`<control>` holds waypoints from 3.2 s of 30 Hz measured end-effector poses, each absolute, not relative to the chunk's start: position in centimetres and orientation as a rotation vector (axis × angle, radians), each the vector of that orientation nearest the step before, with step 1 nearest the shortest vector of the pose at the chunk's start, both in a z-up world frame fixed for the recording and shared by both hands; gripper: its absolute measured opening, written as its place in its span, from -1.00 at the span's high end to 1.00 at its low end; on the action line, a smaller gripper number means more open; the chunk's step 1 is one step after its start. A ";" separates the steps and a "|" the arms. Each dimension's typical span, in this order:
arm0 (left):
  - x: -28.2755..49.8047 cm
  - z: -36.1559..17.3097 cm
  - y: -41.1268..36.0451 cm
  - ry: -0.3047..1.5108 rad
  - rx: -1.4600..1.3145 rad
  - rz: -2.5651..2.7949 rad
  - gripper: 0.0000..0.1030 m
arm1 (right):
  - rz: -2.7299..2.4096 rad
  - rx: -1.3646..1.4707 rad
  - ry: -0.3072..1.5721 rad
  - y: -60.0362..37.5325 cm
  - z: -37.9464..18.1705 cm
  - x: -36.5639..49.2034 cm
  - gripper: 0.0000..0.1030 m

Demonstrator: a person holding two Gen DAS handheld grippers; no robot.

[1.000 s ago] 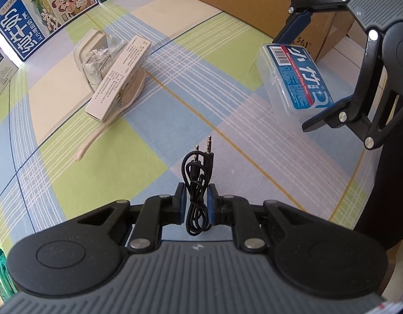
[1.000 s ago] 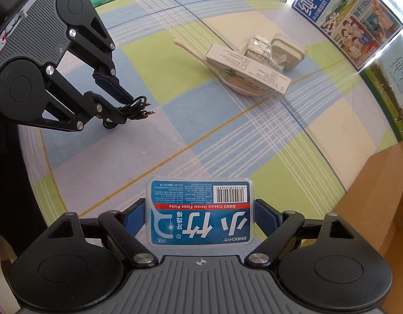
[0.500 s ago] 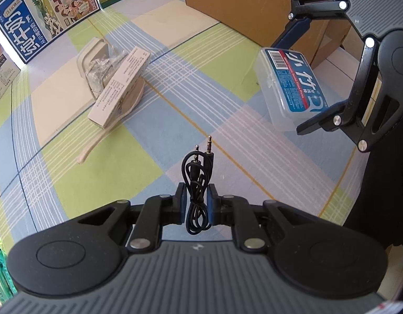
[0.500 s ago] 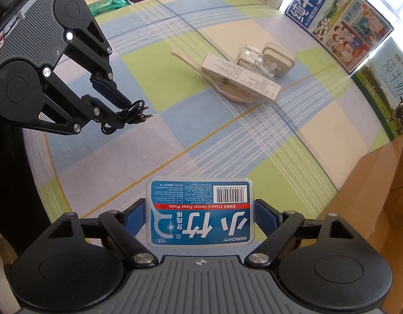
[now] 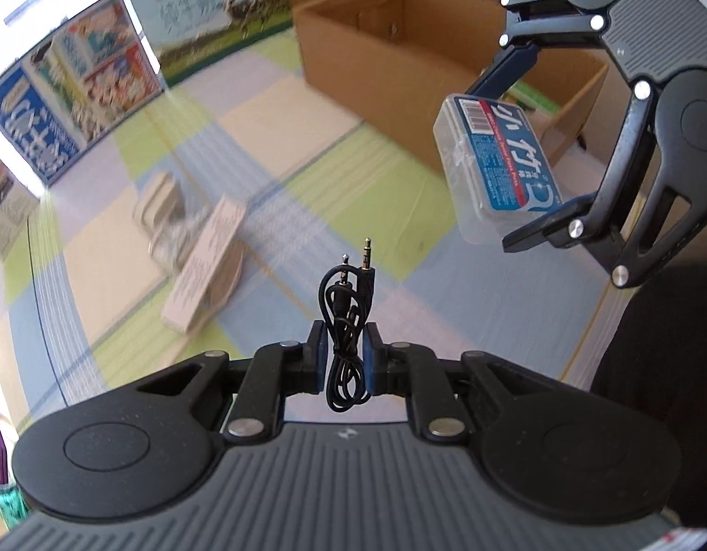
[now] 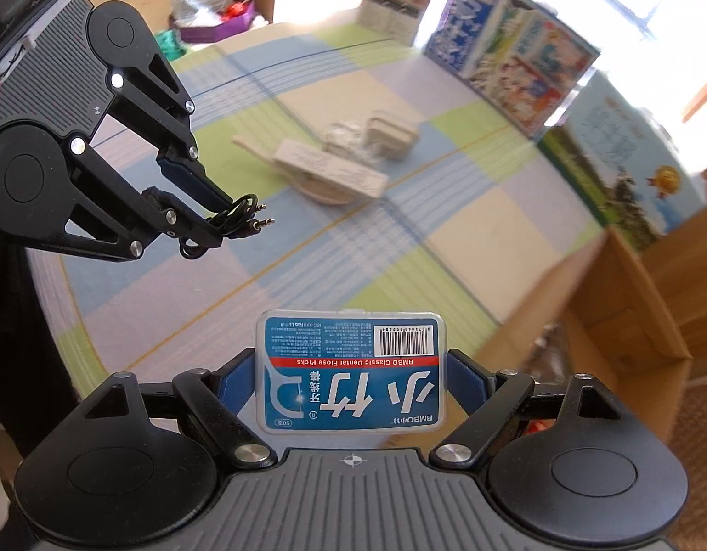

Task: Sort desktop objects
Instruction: 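Carry the floss box and black cable over the cardboard box, then open both tools to drop the cable and floss box into the box, then move both tools back toward the white boxed item and charger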

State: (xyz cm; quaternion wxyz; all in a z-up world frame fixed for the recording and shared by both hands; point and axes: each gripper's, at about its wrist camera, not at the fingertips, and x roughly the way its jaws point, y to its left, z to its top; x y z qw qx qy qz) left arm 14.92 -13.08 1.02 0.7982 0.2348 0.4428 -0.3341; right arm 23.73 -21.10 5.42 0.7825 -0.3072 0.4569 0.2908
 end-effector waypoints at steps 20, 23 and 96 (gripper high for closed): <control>17.1 8.1 -28.0 0.825 0.529 -0.928 0.77 | 0.356 -0.547 0.993 -35.4 10.8 24.8 -0.61; 17.4 8.1 -29.9 0.825 0.511 -0.953 0.77 | 0.338 -0.532 1.006 -36.8 10.3 25.0 -0.61; 17.0 7.2 -20.6 0.819 0.480 -0.698 -0.73 | 0.356 -0.530 0.931 -33.4 9.5 22.8 -0.96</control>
